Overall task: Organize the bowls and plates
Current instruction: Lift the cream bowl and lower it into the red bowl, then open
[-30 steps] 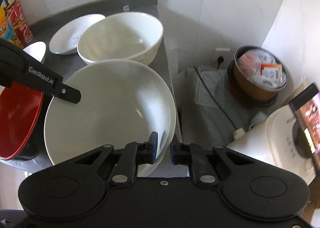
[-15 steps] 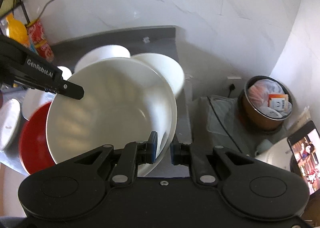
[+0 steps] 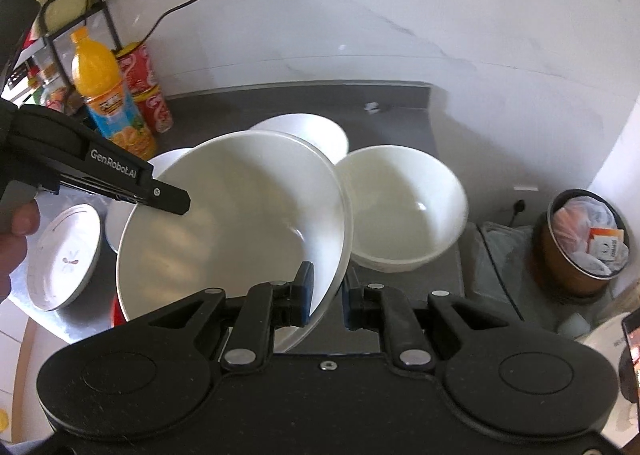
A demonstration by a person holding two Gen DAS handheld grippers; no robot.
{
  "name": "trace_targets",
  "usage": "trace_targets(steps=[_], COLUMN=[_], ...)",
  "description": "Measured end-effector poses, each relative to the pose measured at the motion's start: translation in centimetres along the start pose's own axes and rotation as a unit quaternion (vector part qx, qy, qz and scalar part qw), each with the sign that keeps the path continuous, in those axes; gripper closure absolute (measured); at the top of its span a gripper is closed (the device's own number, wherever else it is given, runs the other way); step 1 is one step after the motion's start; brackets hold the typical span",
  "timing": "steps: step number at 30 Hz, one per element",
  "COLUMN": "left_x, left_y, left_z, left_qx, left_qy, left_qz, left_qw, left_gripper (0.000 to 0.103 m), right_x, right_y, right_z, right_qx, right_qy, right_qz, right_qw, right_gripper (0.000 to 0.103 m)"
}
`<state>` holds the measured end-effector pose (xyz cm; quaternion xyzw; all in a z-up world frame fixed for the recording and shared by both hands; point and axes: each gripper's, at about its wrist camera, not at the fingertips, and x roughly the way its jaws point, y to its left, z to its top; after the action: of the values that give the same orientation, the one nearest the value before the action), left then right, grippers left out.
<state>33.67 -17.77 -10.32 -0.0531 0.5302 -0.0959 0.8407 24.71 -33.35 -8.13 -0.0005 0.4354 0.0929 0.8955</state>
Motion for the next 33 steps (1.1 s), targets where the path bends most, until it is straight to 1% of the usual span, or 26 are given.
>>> trace_targets(steps=[4, 7, 12, 15, 18, 24, 28, 30, 33], left_x=[-0.3, -0.2, 0.6, 1.4, 2.0, 3.0, 3.5, 3.8, 4.2], left_y=[2.2, 3.9, 5.5, 5.7, 6.2, 6.3, 5.3, 5.5, 5.9], left_z=[-0.3, -0.8, -1.7, -2.1, -2.5, -3.0, -3.7, -3.9, -4.1], left_qx=[-0.011, -0.023, -0.029, -0.018, -0.017, -0.003, 0.029, 0.030, 0.022], left_qy=[0.005, 0.017, 0.030, 0.038, 0.051, 0.069, 0.075, 0.077, 0.083], left_qz=[0.005, 0.011, 0.009, 0.016, 0.019, 0.023, 0.049, 0.051, 0.048], left_qw=[0.9999, 0.9995, 0.9991, 0.9990, 0.9983, 0.9973, 0.9956, 0.9953, 0.9952], left_gripper=[0.094, 0.094, 0.094, 0.094, 0.093, 0.094, 0.093, 0.093, 0.093], right_x=[0.8, 1.2, 2.1, 2.8, 3.2, 3.9, 4.7, 5.0, 5.0], right_y=[1.7, 3.4, 4.6, 5.1, 6.3, 6.8, 7.3, 7.4, 7.6], right_z=[0.1, -0.2, -0.7, -1.0, -1.2, -1.8, -2.6, -3.0, -3.2], right_qx=[-0.003, -0.021, -0.021, -0.020, -0.051, -0.069, -0.073, -0.076, -0.089], right_qy=[0.010, 0.019, 0.034, 0.046, 0.048, 0.062, 0.077, 0.081, 0.073], right_qz=[0.010, 0.015, 0.011, 0.005, -0.015, -0.033, -0.041, -0.042, -0.046], right_qw=[1.000, 0.999, 0.999, 0.999, 0.997, 0.995, 0.994, 0.993, 0.992], right_gripper=[0.088, 0.088, 0.088, 0.088, 0.088, 0.088, 0.088, 0.088, 0.088])
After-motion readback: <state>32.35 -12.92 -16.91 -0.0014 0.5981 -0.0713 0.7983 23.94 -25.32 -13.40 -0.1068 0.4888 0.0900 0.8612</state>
